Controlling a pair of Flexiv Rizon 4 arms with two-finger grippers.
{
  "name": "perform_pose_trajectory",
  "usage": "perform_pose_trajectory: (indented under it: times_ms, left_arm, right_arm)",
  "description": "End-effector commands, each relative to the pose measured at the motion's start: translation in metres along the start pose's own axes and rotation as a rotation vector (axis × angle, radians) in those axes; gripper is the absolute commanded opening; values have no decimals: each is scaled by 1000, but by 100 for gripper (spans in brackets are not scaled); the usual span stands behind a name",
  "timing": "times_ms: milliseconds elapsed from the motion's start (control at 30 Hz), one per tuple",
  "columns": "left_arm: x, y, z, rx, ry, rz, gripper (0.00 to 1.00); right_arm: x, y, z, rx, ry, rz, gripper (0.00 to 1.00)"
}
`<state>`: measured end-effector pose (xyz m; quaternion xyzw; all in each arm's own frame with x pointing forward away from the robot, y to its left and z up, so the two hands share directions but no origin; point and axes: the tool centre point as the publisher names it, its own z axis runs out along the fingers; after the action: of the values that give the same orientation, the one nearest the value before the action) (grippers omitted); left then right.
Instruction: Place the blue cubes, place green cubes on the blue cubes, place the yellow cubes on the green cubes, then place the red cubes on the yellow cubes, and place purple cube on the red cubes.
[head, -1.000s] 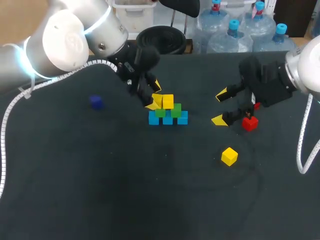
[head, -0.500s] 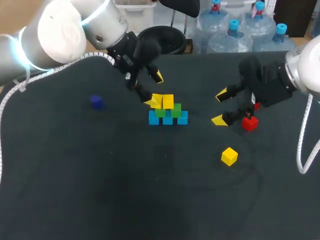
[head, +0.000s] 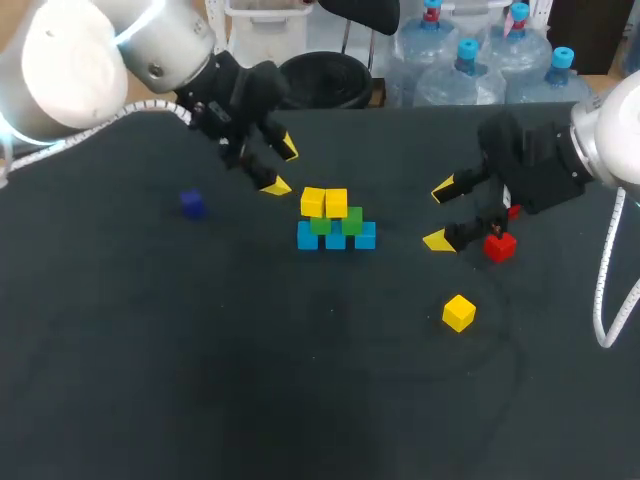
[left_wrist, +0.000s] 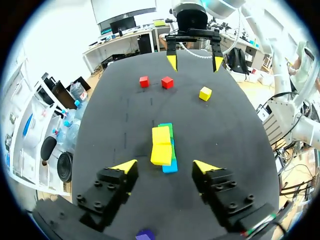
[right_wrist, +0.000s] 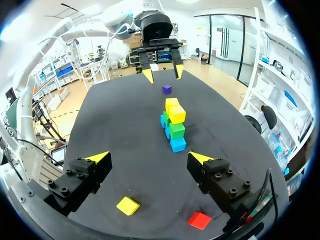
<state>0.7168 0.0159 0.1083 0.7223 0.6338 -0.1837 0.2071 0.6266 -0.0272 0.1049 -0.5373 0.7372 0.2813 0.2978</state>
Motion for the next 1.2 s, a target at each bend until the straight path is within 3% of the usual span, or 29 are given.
perform_pose_trajectory:
  times_ms: [33,733,1200]
  left_arm:
    - [8,-7,3,-25,-14,-2,0]
    - [26,-3,35,38,-16,-39,0]
    - [22,-4,45,63,-26,-40,0]
  right_arm:
    - [0,0,0,-1,-2,-1,100]
    - [0,0,0,-1,-2,-1,100]
    - [0,0,0,-1,-2,-1,100]
